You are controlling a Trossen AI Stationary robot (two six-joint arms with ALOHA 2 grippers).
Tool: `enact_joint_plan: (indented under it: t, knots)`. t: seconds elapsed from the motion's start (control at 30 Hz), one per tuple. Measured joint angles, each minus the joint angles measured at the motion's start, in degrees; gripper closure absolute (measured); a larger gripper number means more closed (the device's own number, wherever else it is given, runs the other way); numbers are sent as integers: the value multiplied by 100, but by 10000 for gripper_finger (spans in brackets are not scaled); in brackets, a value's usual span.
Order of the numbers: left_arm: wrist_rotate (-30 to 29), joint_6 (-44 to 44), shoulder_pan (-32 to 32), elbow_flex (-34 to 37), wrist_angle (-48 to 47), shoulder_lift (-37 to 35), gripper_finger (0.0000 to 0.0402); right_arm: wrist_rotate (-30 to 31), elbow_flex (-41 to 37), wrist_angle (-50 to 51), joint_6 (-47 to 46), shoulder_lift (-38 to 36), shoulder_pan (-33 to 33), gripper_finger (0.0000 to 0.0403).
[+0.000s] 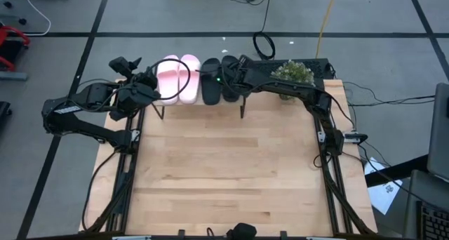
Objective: Pick and place slides into the shelf
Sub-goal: Put the black slide on the shelf
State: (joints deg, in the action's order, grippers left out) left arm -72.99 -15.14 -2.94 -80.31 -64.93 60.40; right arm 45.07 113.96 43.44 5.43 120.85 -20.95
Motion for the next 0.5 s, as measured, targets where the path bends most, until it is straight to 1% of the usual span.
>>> enact_joint_plan:
  t: [0.4, 0.5]
  knots:
    - [115, 28, -112, 0, 0, 0, 144, -146, 6, -234, 22, 82, 29, 402]
    - [114, 33, -127, 0, 0, 0, 144, -165, 6, -207, 47, 82, 35, 391]
